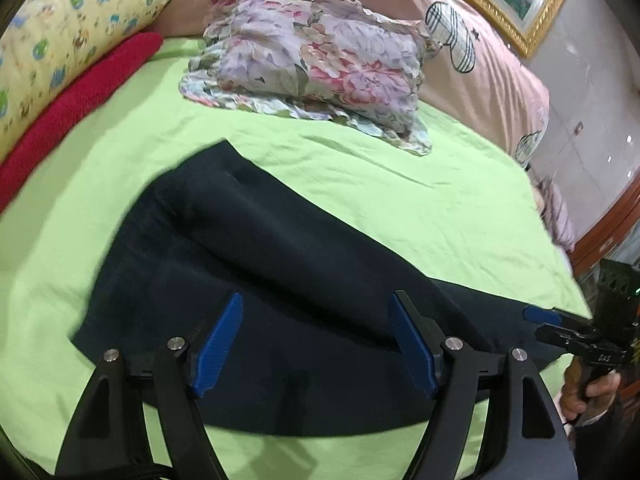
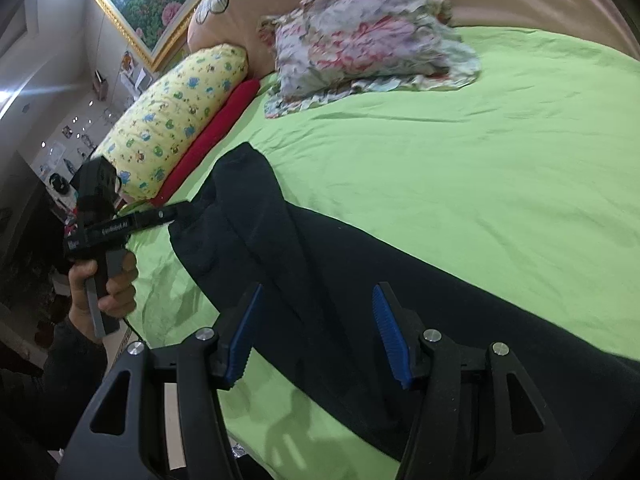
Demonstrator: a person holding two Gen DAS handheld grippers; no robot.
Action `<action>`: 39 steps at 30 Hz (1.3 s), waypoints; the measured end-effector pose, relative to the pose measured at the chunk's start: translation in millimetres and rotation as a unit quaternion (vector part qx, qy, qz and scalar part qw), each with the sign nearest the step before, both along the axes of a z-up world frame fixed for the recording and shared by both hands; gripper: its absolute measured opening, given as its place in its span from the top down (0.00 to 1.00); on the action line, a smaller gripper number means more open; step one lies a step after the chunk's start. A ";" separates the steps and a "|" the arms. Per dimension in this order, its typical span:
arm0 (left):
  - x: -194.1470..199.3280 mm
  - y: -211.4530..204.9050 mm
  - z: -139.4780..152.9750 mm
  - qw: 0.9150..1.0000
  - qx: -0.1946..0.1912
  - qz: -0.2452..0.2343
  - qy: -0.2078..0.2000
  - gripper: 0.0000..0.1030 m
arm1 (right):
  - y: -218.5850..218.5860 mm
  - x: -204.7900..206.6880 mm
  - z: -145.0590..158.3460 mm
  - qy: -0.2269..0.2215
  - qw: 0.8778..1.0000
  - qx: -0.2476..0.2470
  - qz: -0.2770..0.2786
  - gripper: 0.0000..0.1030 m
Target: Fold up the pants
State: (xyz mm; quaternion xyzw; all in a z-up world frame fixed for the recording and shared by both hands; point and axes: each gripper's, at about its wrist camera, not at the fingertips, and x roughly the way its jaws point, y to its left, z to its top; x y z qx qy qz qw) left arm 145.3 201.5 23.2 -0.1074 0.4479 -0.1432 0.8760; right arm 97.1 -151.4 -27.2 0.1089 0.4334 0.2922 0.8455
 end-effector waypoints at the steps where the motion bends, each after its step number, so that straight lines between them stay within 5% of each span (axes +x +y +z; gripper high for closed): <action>1: 6.5 4.2 0.9 1.000 0.007 -0.005 0.000 0.26 | 4.3 3.4 -0.8 0.002 1.000 0.000 0.005 0.44; 11: 102.6 42.1 17.5 0.999 0.040 -0.024 0.002 0.20 | 42.6 52.6 -10.9 0.033 0.998 0.025 0.052 0.44; 18: 185.5 60.2 -23.6 0.993 0.017 -0.062 0.103 0.20 | 66.3 77.9 -23.4 0.070 0.994 0.031 0.081 0.44; 24: 205.8 49.9 -48.2 0.986 0.028 -0.085 0.138 0.21 | 84.5 90.1 -32.2 0.079 0.991 0.023 0.101 0.44; 27: 205.5 39.5 -51.3 0.985 0.040 -0.102 0.137 0.38 | 91.5 93.4 -35.0 0.080 0.991 0.019 0.101 0.44; 28: 203.6 35.8 -51.6 0.984 0.043 -0.110 0.135 0.56 | 93.3 94.1 -35.1 0.079 0.992 0.018 0.101 0.44; 30: 197.4 29.8 -49.4 0.985 0.064 -0.110 0.120 0.59 | 94.6 92.2 -33.5 0.075 0.992 0.016 0.102 0.46; 31: 193.9 28.0 -47.4 0.985 0.070 -0.111 0.109 0.62 | 96.0 92.3 -33.4 0.074 0.992 0.013 0.104 0.59; 32: 190.5 27.6 -44.0 0.986 0.073 -0.110 0.099 0.67 | 98.4 91.9 -33.0 0.071 0.992 0.009 0.107 0.82; 33: 186.2 28.3 -39.8 0.988 0.073 -0.107 0.089 0.67 | 100.0 92.6 -33.2 0.070 0.991 0.007 0.110 0.88; 35: 180.2 32.1 -31.0 0.990 0.071 -0.096 0.077 0.82 | 103.7 87.4 -29.6 0.055 0.992 0.000 0.117 0.94; 39: 152.3 38.5 -2.1 0.995 0.049 -0.084 0.027 0.83 | 102.5 70.2 -10.8 0.009 0.993 0.011 0.120 0.94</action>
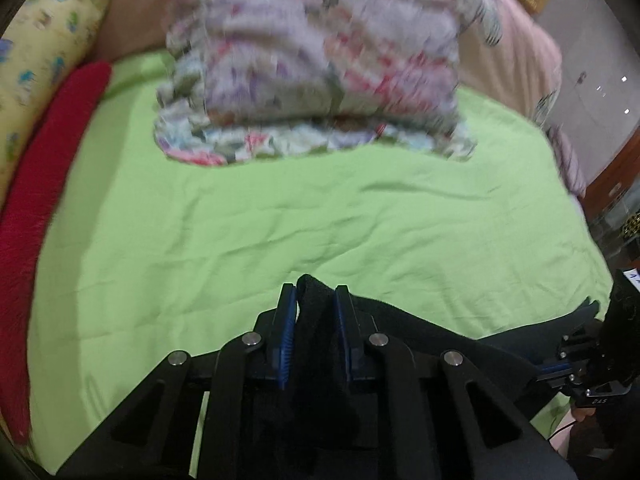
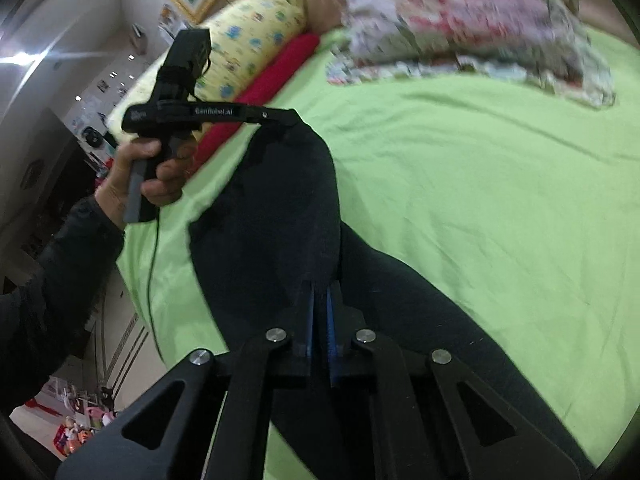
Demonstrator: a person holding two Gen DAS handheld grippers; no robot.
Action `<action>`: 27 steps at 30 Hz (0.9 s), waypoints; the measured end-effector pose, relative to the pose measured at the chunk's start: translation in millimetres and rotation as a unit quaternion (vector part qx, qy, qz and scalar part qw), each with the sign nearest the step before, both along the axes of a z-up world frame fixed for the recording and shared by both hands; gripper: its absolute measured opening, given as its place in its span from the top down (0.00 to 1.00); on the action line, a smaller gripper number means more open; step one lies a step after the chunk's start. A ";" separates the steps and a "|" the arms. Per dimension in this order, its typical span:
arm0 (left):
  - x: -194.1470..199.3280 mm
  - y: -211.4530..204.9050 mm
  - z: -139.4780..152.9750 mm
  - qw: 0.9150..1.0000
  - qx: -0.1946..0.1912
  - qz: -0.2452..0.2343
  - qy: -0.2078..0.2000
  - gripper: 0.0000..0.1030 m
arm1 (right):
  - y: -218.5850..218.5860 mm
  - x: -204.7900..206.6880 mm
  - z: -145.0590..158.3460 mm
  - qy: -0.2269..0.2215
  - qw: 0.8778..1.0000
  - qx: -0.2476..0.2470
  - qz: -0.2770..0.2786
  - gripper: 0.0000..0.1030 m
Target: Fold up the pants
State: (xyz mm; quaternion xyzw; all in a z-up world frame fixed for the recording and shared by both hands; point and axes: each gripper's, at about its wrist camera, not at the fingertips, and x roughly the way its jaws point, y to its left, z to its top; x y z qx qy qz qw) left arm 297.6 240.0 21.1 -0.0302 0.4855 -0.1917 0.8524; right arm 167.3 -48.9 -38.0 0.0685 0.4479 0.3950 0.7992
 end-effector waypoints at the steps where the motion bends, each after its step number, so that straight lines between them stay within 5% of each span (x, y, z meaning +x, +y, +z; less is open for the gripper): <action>1: -9.7 -0.2 5.9 1.000 -0.007 -0.002 -0.011 0.83 | -0.4 -5.8 4.3 -0.008 1.000 0.006 0.005 0.94; 10: -91.3 13.6 29.3 0.997 -0.048 0.024 -0.060 0.85 | 20.7 -51.0 8.2 -0.042 0.998 -0.008 0.045 0.94; 18: -147.0 52.0 2.2 0.989 -0.099 0.086 -0.067 0.85 | 34.0 -70.2 -19.5 -0.034 0.998 -0.032 0.053 0.94; 27: -168.6 89.0 -52.2 0.977 -0.136 0.164 -0.017 0.87 | 43.2 -78.8 -32.3 -0.032 0.996 -0.052 0.064 0.94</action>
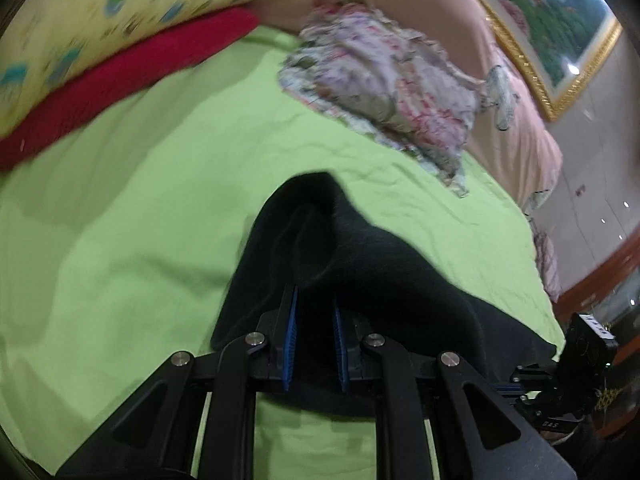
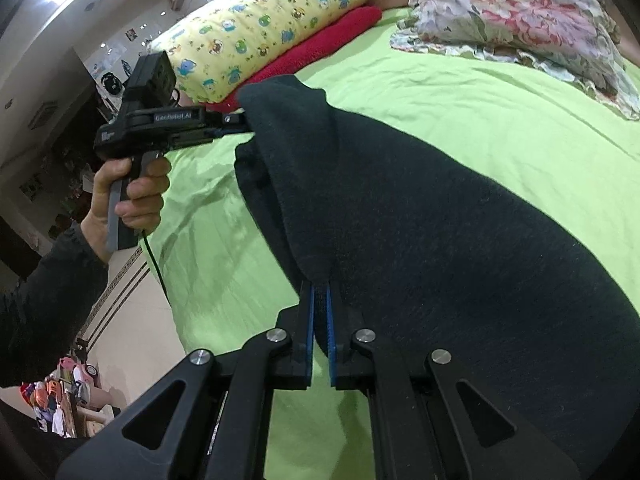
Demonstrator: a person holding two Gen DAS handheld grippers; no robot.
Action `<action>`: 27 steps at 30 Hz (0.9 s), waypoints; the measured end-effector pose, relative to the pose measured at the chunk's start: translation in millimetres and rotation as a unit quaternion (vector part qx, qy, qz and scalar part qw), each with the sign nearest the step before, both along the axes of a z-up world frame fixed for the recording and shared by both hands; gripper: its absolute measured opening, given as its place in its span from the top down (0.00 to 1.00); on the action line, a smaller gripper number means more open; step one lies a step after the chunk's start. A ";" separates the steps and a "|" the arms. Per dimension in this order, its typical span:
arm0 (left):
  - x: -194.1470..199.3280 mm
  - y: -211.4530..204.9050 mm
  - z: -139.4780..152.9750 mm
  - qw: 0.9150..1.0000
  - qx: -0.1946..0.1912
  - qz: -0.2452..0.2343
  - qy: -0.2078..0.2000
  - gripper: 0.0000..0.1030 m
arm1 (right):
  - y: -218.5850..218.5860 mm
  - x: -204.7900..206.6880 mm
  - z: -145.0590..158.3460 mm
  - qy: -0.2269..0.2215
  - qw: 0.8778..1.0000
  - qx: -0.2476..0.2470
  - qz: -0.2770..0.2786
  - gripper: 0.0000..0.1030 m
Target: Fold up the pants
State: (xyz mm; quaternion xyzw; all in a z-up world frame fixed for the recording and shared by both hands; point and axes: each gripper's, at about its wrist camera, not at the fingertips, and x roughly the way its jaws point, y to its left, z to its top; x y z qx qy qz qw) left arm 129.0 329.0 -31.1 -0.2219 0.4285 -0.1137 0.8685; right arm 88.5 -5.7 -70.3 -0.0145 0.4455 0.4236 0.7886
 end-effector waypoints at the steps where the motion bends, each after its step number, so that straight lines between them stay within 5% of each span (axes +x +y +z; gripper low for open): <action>1: -1.4 0.5 -5.6 1.000 -0.001 0.003 0.007 0.88 | 1.9 -1.1 -1.4 -0.004 1.000 -0.006 0.002 0.94; 10: -32.4 2.7 -20.7 0.998 -0.052 0.033 0.009 0.86 | 4.1 -7.1 -7.3 -0.006 1.000 -0.021 0.010 0.94; 12: -39.9 3.0 -16.5 0.997 -0.062 0.041 0.010 0.79 | 4.7 -5.7 -6.4 -0.001 1.000 -0.023 0.006 0.91; 15: -51.9 5.2 -8.3 0.996 -0.074 0.057 0.010 0.53 | 3.6 -5.2 -5.0 0.008 1.000 -0.026 0.003 0.88; 16: -56.4 6.5 -5.4 0.995 -0.079 0.065 0.009 0.43 | 2.8 -5.6 -4.2 0.009 1.000 -0.027 0.002 0.85; 18: -66.7 12.1 -1.7 0.991 -0.108 0.082 0.004 0.40 | -0.8 -9.2 -1.2 0.011 1.000 -0.025 0.001 0.76; 20: -75.4 15.0 1.7 0.986 -0.135 0.101 0.001 0.35 | -6.8 -14.5 4.2 0.007 1.000 -0.011 -0.007 0.52; 21: -78.2 14.8 3.2 0.983 -0.141 0.113 0.002 0.35 | -10.9 -15.9 6.8 0.008 1.000 0.000 -0.012 0.48; 27: -67.8 1.2 9.4 0.982 -0.116 0.148 0.018 0.35 | -33.2 -8.0 16.8 0.018 0.998 0.034 -0.053 0.47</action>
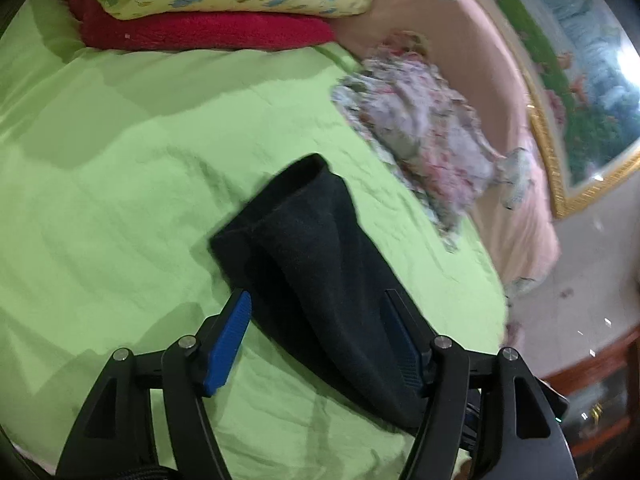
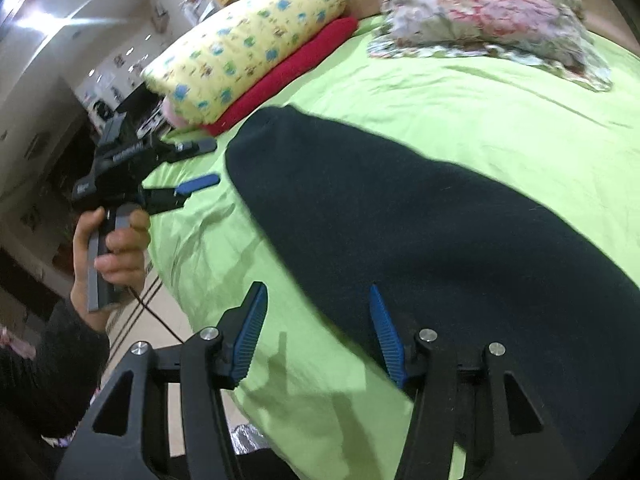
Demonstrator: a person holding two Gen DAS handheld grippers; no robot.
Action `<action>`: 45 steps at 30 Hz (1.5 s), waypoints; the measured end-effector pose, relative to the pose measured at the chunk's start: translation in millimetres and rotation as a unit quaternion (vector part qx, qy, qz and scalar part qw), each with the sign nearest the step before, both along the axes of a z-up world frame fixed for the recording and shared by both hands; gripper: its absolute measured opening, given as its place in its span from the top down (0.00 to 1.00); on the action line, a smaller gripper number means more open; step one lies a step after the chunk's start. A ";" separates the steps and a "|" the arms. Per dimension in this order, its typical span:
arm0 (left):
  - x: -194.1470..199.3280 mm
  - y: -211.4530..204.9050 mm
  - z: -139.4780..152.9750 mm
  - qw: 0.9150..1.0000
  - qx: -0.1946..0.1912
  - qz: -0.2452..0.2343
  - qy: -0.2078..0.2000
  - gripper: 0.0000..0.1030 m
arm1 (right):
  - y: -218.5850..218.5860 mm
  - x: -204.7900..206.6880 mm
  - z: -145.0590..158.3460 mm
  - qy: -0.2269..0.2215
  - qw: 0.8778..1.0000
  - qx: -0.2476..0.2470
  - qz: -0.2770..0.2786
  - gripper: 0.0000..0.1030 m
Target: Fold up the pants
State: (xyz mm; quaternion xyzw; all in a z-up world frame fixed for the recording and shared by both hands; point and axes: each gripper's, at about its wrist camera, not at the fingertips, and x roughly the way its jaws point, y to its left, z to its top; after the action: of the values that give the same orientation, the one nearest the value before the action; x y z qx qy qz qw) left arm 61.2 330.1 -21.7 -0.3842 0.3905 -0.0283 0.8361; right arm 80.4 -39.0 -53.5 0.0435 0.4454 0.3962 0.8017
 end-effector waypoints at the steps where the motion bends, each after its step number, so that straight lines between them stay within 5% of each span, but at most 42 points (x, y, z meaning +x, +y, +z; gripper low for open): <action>1: 1.5 0.0 -0.1 1.000 0.004 0.005 0.002 0.35 | -4.6 4.2 2.5 0.001 1.000 0.005 -0.011 0.47; 13: 22.2 -24.3 -28.4 0.994 0.070 0.009 0.080 0.32 | -39.2 89.4 20.3 0.009 0.991 0.046 -0.125 0.47; 27: 49.6 -27.8 -31.4 0.992 0.098 0.023 0.074 0.33 | 3.1 153.1 -40.2 0.107 0.992 -0.031 -0.063 0.58; 31: 48.4 -43.4 -32.4 0.986 0.154 0.017 0.065 0.37 | 21.8 131.0 -39.0 0.051 0.994 -0.089 -0.021 0.60; 33: 48.5 -50.4 -30.6 0.981 0.181 0.009 0.064 0.43 | 23.9 127.1 -35.9 0.041 0.995 -0.095 -0.011 0.69; 38: 40.4 -53.9 -15.5 0.986 0.164 -0.023 0.018 0.85 | 26.4 112.3 -17.1 -0.003 0.994 -0.105 -0.003 0.83; 45: 10.0 -57.1 29.7 0.979 0.199 -0.015 -0.047 0.85 | 27.1 93.8 21.8 -0.110 0.987 -0.105 -0.053 0.87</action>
State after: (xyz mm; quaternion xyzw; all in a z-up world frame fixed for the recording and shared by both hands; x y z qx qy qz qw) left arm 71.2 273.0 8.0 -0.2025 0.3544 0.0195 0.9127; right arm 174.2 -11.9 -31.7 -0.0613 0.3907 0.3066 0.8658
